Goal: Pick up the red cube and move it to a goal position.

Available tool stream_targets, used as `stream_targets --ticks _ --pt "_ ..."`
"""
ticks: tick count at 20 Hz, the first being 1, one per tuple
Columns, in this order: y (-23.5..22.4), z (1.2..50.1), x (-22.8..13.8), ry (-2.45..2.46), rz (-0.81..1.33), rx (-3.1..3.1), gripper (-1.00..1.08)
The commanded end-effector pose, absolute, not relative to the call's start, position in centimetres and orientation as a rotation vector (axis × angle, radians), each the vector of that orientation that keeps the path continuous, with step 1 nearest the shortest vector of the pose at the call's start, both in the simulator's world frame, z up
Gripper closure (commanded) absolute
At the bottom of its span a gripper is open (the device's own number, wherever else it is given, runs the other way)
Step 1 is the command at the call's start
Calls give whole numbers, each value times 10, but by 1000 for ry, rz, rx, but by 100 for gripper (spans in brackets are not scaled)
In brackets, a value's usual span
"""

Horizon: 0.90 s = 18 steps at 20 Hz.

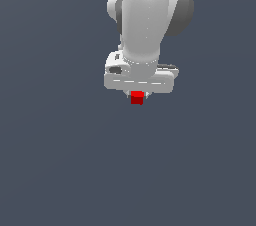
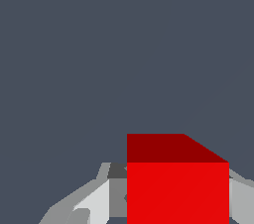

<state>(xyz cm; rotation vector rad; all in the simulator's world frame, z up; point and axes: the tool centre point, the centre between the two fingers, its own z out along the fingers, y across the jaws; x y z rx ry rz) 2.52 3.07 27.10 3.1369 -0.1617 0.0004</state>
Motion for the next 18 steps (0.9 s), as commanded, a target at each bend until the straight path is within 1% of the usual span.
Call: stream_targets --ticks 1,9,18 --pt "34 294 33 -162 0 3137 108" --pt "42 347 53 -162 0 3137 108" --pt "47 375 65 -162 0 3137 108"
